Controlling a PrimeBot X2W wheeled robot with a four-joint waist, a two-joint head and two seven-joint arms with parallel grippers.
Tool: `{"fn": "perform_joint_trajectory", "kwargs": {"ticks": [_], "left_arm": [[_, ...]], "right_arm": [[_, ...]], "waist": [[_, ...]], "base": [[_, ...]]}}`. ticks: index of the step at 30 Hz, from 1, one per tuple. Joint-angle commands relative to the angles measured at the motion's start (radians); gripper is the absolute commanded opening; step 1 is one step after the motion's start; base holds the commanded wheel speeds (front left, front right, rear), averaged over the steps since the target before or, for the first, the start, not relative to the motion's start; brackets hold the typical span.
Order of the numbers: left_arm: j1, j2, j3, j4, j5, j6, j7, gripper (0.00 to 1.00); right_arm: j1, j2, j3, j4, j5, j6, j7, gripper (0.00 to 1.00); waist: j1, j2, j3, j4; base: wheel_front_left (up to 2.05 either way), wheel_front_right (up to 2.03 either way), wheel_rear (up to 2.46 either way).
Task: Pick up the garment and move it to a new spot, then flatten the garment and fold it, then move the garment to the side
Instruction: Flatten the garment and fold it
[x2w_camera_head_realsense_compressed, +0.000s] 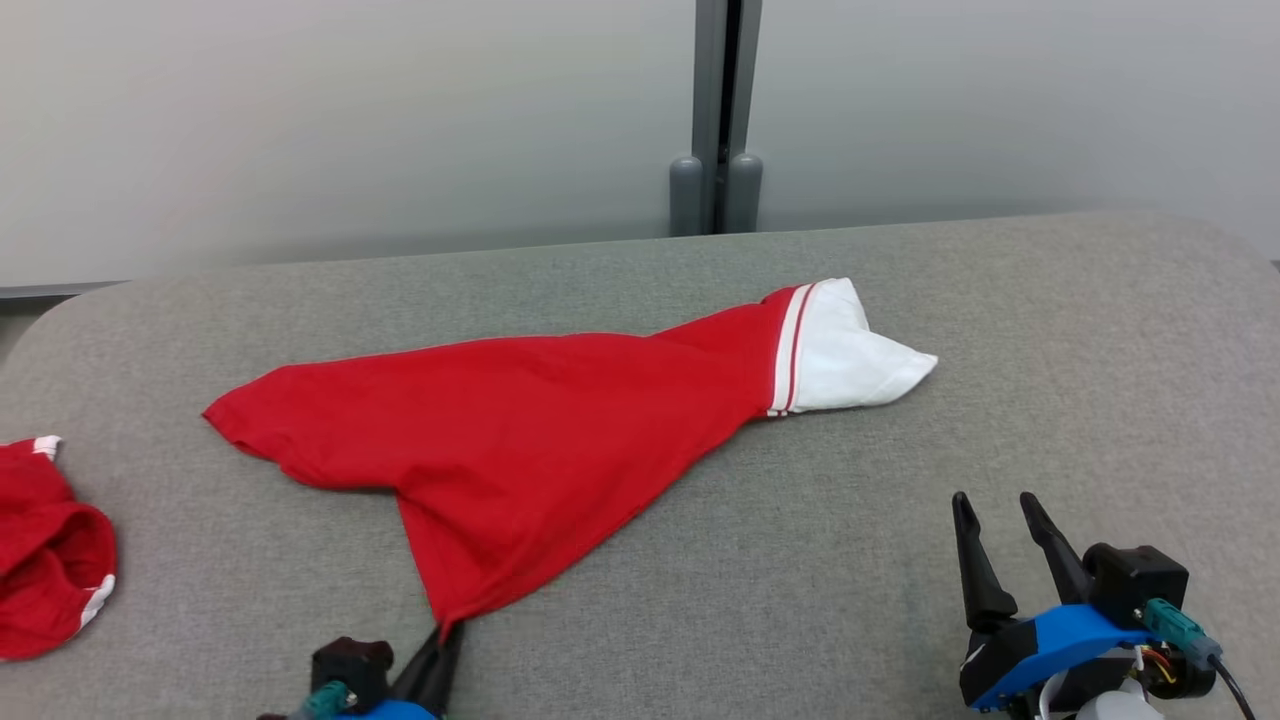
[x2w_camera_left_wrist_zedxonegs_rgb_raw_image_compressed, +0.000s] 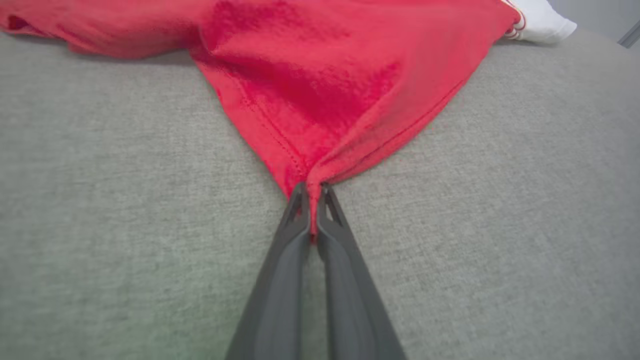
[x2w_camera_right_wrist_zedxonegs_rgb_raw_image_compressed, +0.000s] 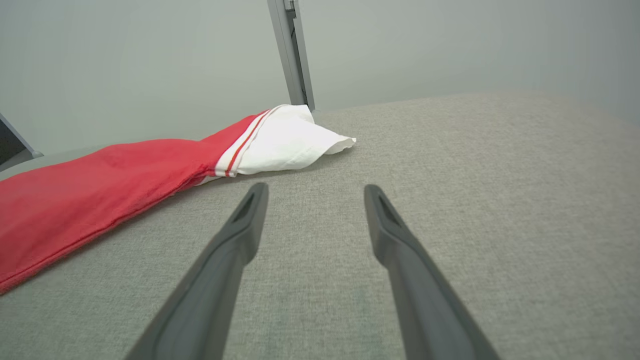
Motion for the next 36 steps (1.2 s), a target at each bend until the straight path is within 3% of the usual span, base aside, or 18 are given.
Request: {"fn": "perform_joint_trajectory", "kwargs": {"ticks": [1,9,10,11,12,13,21,27,32,36], "left_arm": [[0.001,0.012,0.02,-0.007,0.006,0.004,0.002,0.0],[0.038,0.042,0.142,-0.097,0.079,0.054,0.001,0.0],[0.044,0.043,0.154,-0.108,0.089,0.054,0.001,0.11],[0.049,0.044,0.169,-0.12,0.1,0.061,0.001,0.33],[0.051,0.045,0.182,-0.133,0.11,0.065,0.001,0.74],[0.056,0.039,0.196,-0.146,0.119,0.067,0.001,1.0],[0.08,-0.015,0.256,-0.26,0.209,0.042,0.001,1.0],[0.055,-0.035,0.26,-0.281,0.244,0.01,0.001,1.0],[0.032,-0.038,0.251,-0.294,0.25,-0.001,0.001,1.0],[0.025,-0.032,0.236,-0.306,0.235,-0.002,0.001,1.0]], "right_arm": [[0.011,-0.002,-0.004,0.0,0.0,0.0,-0.001,1.0],[0.012,-0.002,-0.021,0.009,0.011,0.0,-0.001,1.0],[0.009,-0.003,-0.023,0.01,0.011,0.0,-0.001,1.0],[0.005,-0.003,-0.024,0.01,0.008,0.0,-0.001,1.0],[0.0,-0.003,-0.026,0.011,0.005,0.0,-0.001,1.0],[-0.004,-0.002,-0.027,0.012,0.003,0.0,-0.001,1.0],[-0.078,-0.002,-0.09,0.054,-0.057,0.0,-0.001,1.0],[-0.175,-0.003,-0.213,0.152,-0.165,0.0,-0.001,1.0],[-0.249,-0.002,-0.351,0.266,-0.272,0.0,-0.001,1.0],[-0.295,-0.002,-0.406,0.344,-0.333,0.0,-0.001,1.0]], "waist": [[0.0,0.0,-0.004,0.006],[0.0,0.0,-0.024,0.055],[0.0,0.0,-0.022,0.059],[0.0,0.0,-0.018,0.064],[0.0,0.0,-0.015,0.067],[0.0,0.0,-0.011,0.071],[0.0,0.0,0.046,0.115],[0.0,0.0,0.098,0.179],[0.0,0.0,0.138,0.231],[0.0,0.0,0.154,0.252]], "base": [[0.0,0.0,0.0],[0.0,0.0,0.0],[0.0,0.0,0.0],[0.0,0.0,0.0],[0.0,0.0,0.0],[0.0,0.0,0.0],[0.0,0.0,0.0],[0.0,0.0,0.0],[0.0,0.0,0.0],[0.0,0.0,0.0]]}}
